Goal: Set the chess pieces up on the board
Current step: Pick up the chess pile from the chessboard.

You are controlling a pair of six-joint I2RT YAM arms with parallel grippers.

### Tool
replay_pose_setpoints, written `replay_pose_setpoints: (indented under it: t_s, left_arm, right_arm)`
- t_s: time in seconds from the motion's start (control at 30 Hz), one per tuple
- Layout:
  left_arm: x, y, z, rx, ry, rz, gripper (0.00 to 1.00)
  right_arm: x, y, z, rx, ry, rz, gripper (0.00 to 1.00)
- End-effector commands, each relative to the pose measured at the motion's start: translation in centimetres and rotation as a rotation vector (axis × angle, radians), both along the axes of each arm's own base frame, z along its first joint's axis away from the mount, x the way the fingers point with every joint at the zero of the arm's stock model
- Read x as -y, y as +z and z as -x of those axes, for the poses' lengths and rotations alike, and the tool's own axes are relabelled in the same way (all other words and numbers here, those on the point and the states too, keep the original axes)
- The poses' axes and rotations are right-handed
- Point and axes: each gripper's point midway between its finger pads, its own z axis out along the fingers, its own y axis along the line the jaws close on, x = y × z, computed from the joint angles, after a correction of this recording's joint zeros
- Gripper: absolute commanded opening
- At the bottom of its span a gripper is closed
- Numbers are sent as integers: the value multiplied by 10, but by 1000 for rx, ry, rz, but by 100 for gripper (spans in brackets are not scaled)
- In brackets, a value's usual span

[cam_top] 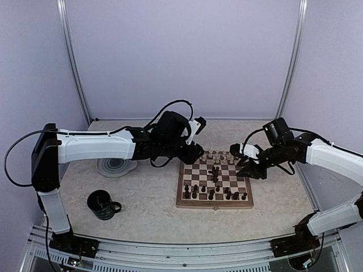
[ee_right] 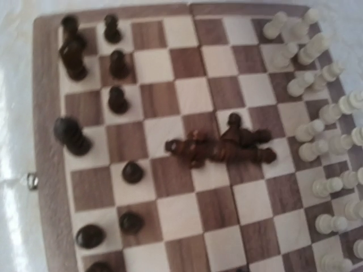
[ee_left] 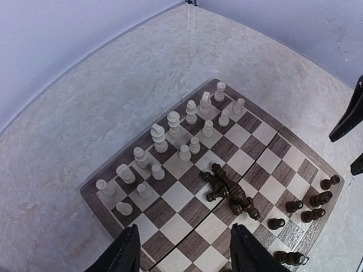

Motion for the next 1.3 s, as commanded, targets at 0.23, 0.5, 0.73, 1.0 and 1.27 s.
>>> replay_pose_setpoints:
  t_s: [0.23,0.5,0.73,1.0,1.27]
  left_arm:
    - [36,-56,19,-305,4,-54,47]
    - [55,-97,26,-436,6,-155,43]
    - [65,-113,24,-476,0,-191,47]
    - [71,-130,24,-480,-11,-228,57]
    - [72,-142,22,-463,-33,-258,55]
  right_arm:
    - [5,11,-61,-10,-204,-118,35]
    - [51,17,-96,117,-412,-76,36]
    - [51,11,-90,108,-399,-73,36]
    - [50,8,-88,98,-386,-71,36]
    - [43,-2,-85,42,-356,-74,37]
